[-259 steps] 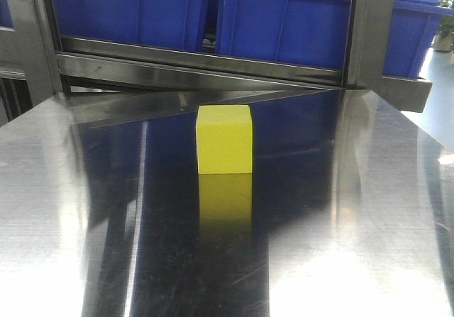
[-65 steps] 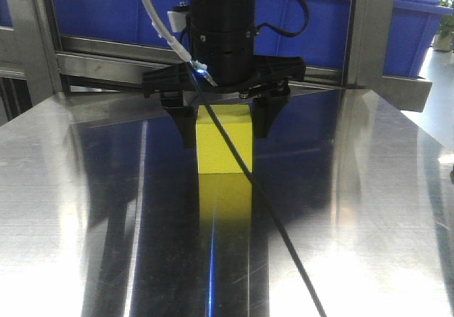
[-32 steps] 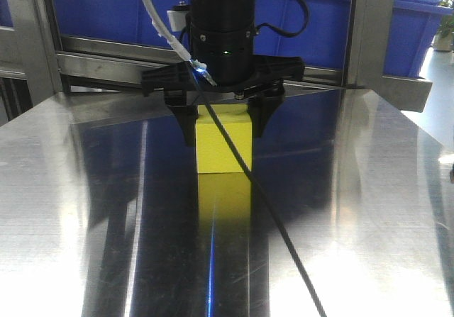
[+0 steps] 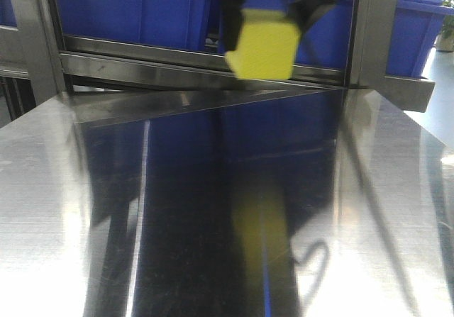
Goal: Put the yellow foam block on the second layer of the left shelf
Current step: 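Close the right gripper on the block and lift it, then back the base away from the table holding the block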
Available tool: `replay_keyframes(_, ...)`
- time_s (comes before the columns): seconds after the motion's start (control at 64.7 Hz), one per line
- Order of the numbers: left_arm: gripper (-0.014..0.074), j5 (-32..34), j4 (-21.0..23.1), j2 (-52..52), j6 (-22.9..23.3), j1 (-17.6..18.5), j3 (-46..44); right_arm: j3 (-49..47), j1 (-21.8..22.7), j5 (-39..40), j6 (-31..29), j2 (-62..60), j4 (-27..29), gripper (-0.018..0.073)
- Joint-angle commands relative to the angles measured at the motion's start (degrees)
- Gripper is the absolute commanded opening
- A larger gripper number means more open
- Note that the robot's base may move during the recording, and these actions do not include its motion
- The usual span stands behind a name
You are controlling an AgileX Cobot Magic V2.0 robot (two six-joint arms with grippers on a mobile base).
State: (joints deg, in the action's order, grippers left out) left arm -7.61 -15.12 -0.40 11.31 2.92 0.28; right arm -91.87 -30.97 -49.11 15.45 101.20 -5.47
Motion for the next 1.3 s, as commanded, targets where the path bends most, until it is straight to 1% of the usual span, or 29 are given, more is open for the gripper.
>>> replay_keyframes(0.0, 0.0137, 5.0, -0.1, -0.8, 0.2, 0.4, 1.5, 4.7, 3.0, 5.2, -2.4, -8.2, -0.4, 0.0320)
replay_keyframes(0.108, 0.0137, 5.0, -0.1, -0.8, 0.2, 0.4, 1.5, 14.0, 6.2, 9.2, -3.5, -15.0, -0.4, 0.0320)
replay_keyframes(0.293, 0.0137, 5.0, -0.1, -0.8, 0.2, 0.4, 1.5, 32.2, 13.1, 17.0, -3.8, -29.8, -0.8, 0.0320)
replay_keyframes(0.448, 0.0137, 5.0, -0.1, -0.8, 0.2, 0.4, 1.5, 43.7, 17.1, 18.2, -3.8, -41.6, -1.3, 0.0320)
replay_keyframes(0.572, 0.0137, 5.0, -0.1, -0.8, 0.2, 0.4, 1.5, 49.6, 17.7, 17.7, -3.8, -52.5, -1.3, 0.0320)
replay_keyframes(0.726, 0.0137, 5.0, -0.1, -0.8, 0.2, 0.4, 1.5, 54.2, 17.6, 17.8, -3.8, -67.8, -1.8, 0.0320)
replay_keyframes(0.88, 0.0137, 5.0, -0.1, -0.8, 0.2, 0.4, 1.5, 55.1, 17.6, 17.5, -3.8, -77.2, -4.1, 0.0320)
replay_keyframes(1.035, 0.0137, 5.0, -0.1, -0.8, 0.2, 0.4, 1.5, 55.1, 17.6, 17.3, -3.8, -82.6, -6.2, 0.0320)
replay_keyframes(1.128, 0.0137, 5.0, -0.1, -0.8, 0.2, 0.4, 1.5, 55.1, 17.6, 18.0, -3.8, -83.8, -8.4, 0.0320)
replay_keyframes(1.282, 0.0137, 5.0, -0.1, -0.8, 0.2, 0.4, 1.5, 55.1, 17.6, 18.6, -3.8, -83.8, -8.6, 0.0320)
